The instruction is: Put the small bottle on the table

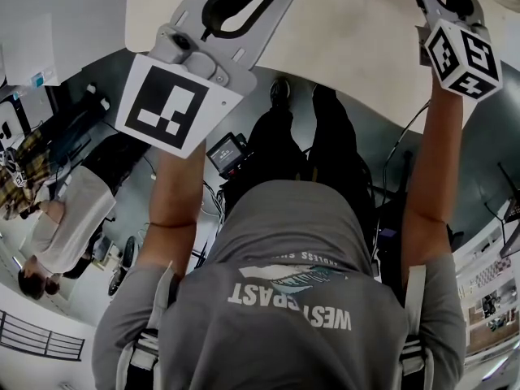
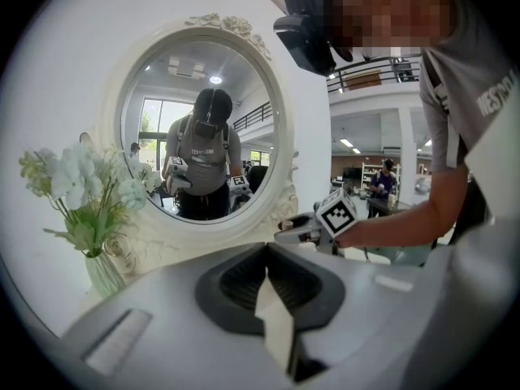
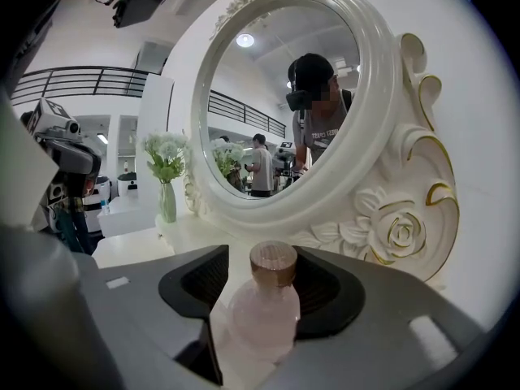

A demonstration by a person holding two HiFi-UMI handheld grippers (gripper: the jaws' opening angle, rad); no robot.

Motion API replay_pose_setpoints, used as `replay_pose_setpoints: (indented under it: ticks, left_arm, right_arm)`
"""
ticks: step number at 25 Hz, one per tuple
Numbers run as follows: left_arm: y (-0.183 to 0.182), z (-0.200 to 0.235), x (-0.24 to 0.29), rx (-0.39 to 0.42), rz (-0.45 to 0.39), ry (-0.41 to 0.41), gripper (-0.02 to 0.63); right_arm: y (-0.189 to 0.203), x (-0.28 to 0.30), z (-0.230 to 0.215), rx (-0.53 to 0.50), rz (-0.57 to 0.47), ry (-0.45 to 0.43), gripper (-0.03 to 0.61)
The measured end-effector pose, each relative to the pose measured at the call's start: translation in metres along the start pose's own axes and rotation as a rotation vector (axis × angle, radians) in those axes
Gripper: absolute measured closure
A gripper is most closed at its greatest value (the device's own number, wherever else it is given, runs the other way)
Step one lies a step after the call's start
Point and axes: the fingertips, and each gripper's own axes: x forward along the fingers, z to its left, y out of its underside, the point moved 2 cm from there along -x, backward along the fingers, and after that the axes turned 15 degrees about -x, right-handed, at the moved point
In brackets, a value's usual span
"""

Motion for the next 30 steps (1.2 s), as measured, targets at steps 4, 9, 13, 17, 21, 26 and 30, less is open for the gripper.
replay_pose_setpoints:
  ticks: [4, 9, 13, 17, 21, 26, 30]
  left_arm:
    - [-0.003, -0.006, -0.006, 0.011, -0.015, -0.004, 0.609]
    - [-0.007, -0.011, -0.012, 0.016, -0.023, -0.003, 0.609]
    - [-0.018, -0.019, -0.021, 0.031, -0.037, -0.002, 0.609]
    - [-0.027, -0.025, -0.025, 0.042, -0.060, 0.003, 0.609]
    - [-0.044, -0.034, -0.038, 0.062, -0.095, 0.010, 0.609]
    - [-0.061, -0.063, -0.073, 0.082, -0.137, 0.014, 0.609]
    - [-0.071, -0.078, -0.101, 0.098, -0.165, 0.018, 0.609]
  right_arm:
    - [0.002, -0.011, -0.006, 0.010, 0.009, 0.027, 0.321]
    - [0.009, -0.021, -0.008, 0.019, 0.037, 0.039, 0.316]
    - [-0.008, -0.036, -0.019, -0.004, 0.016, 0.078, 0.322]
    - [-0.027, -0.047, -0.025, -0.014, -0.017, 0.102, 0.328]
    - [-0.059, -0.072, -0.028, -0.030, -0.067, 0.130, 0.363]
    - [-0.100, -0.134, -0.015, -0.059, -0.126, 0.143, 0.489]
    - [-0.133, -0.174, 0.005, -0.079, -0.169, 0.130, 0.563]
